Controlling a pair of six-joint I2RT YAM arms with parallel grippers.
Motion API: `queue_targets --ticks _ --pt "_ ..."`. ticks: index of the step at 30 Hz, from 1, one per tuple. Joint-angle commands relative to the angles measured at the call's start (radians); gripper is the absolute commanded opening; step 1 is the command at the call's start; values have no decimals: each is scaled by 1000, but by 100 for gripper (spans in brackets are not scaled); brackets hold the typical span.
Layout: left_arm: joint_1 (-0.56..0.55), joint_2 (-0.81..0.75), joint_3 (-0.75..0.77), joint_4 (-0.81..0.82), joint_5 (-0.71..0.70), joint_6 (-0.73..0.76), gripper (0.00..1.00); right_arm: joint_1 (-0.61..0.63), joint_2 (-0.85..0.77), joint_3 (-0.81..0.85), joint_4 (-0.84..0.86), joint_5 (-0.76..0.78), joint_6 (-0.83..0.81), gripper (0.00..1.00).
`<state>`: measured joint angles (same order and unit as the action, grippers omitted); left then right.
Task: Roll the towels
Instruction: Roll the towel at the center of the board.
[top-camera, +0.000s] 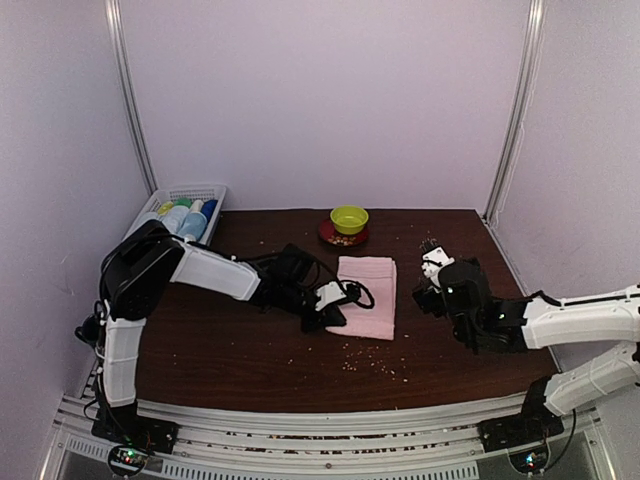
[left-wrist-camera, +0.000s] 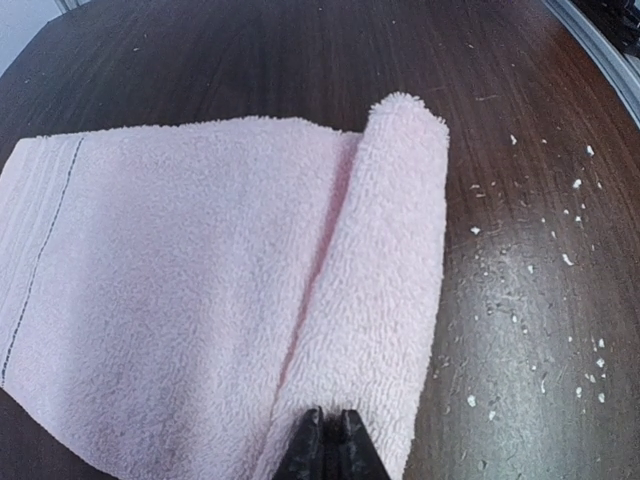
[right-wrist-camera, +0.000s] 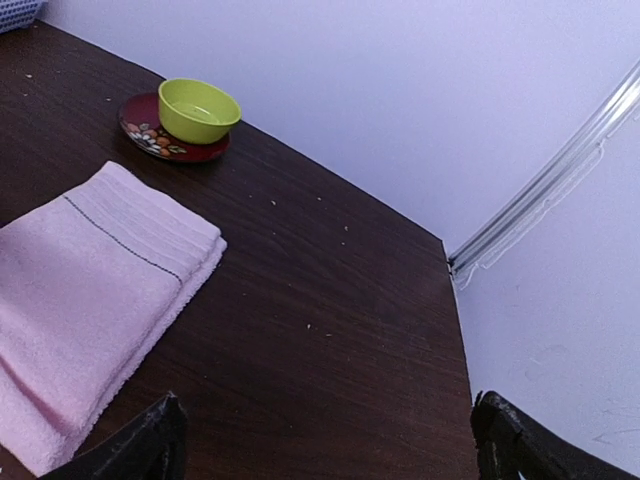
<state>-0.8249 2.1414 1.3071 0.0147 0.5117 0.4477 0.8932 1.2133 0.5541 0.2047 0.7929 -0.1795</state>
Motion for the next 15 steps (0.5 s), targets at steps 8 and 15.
queue_targets --ticks 8,15 --pt "55 156 183 -247 98 -5 10 196 42 -133 83 -139 -293 83" --pt "77 192 205 -275 154 -19 11 286 156 -143 137 -144 -391 69"
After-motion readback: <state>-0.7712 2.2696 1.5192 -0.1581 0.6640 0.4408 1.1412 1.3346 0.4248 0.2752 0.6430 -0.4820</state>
